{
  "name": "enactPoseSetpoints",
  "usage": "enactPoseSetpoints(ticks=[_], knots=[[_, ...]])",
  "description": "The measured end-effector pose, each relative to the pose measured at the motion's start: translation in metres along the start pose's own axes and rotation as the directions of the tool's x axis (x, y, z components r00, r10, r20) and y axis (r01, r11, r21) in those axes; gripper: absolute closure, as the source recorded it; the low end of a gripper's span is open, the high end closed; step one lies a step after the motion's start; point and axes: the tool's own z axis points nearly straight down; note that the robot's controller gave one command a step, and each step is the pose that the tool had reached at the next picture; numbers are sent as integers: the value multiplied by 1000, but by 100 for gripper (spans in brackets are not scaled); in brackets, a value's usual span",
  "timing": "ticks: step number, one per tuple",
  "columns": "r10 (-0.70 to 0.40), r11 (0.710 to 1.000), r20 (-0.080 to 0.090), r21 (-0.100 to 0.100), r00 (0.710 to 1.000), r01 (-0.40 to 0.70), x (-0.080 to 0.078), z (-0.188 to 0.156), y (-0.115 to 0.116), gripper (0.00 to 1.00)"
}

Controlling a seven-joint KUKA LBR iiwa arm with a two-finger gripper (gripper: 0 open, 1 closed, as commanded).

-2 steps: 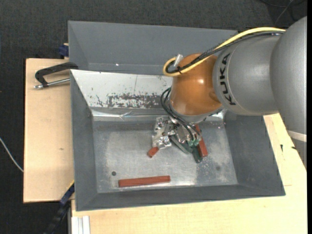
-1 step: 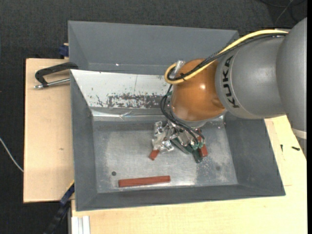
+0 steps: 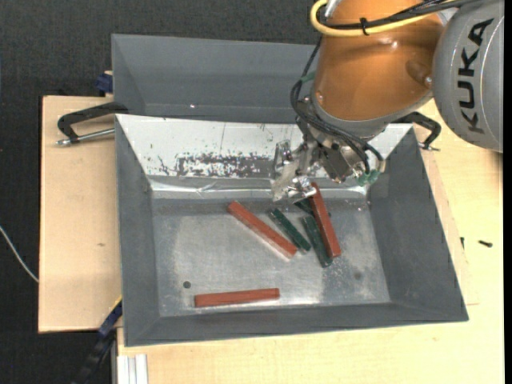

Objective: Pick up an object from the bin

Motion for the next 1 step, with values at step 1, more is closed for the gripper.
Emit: enactPoseSetpoints(ticks=[1], knots=[[0, 1000, -9, -2, 1000, 0, 2, 4, 0, 100]])
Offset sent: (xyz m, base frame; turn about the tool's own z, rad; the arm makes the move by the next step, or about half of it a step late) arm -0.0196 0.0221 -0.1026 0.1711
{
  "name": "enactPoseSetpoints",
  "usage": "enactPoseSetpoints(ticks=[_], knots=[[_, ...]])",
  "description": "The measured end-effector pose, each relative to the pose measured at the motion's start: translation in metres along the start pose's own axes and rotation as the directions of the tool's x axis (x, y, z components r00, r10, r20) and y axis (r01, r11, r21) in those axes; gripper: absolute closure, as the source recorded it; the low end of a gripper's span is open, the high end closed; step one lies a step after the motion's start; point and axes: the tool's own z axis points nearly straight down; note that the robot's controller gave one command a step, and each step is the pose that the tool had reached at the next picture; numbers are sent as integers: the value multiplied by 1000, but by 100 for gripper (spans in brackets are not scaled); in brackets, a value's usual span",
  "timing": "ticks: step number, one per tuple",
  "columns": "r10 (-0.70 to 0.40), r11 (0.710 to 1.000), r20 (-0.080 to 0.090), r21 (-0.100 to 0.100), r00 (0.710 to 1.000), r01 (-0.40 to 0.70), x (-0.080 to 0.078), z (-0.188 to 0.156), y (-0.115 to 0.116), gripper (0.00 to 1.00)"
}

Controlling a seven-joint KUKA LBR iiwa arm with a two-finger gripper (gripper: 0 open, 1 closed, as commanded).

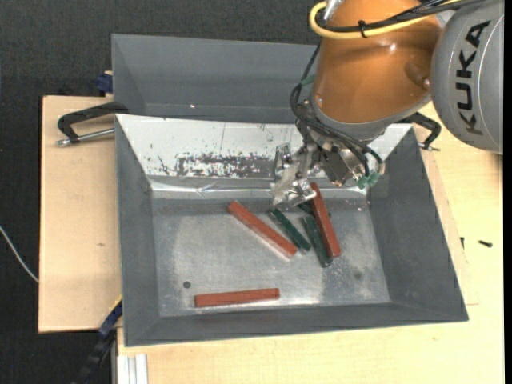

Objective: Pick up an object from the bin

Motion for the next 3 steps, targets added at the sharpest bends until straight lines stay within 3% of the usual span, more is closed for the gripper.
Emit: enactPoseSetpoints(ticks=[1, 2, 3], knots=[[169, 986, -13, -1, 986, -169, 10, 101, 30, 0], [169, 986, -6, 0, 986, -169, 8, 97, 29, 0], [117, 993, 4, -2, 993, -117, -10, 123, -22, 0]])
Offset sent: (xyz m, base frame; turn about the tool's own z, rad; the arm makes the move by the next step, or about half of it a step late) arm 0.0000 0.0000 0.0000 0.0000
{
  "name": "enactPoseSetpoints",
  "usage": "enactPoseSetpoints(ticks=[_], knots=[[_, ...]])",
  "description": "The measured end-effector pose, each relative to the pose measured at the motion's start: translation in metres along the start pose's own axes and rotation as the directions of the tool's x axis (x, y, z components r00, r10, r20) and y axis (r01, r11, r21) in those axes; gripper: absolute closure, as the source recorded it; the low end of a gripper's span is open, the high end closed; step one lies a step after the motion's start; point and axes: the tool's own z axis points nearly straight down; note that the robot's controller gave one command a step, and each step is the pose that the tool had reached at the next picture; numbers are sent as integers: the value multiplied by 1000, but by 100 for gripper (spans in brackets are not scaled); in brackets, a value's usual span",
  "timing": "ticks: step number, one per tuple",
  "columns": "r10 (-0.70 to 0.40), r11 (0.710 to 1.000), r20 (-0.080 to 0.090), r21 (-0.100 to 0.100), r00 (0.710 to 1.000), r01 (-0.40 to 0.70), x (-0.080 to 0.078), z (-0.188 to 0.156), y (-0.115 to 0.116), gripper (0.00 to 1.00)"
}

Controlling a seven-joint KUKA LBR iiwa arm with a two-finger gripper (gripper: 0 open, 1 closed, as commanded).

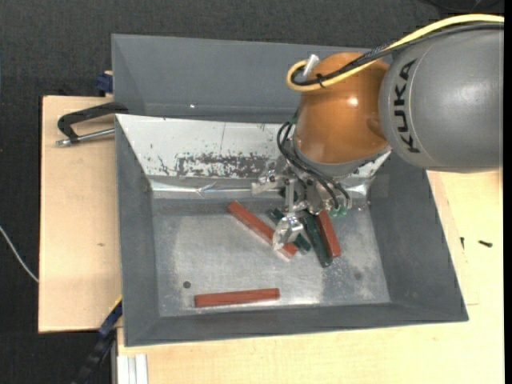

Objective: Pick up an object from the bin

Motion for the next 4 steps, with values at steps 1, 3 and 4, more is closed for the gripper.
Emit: enactPoseSetpoints(ticks=[1, 3, 4], knots=[[120, 993, -8, 5, 993, -120, -1, 30, -33, 0], [28, 1000, -16, 0, 999, -28, -22, 90, -31, 100], [101, 995, -7, 3, 995, -101, -15, -105, -39, 100]])
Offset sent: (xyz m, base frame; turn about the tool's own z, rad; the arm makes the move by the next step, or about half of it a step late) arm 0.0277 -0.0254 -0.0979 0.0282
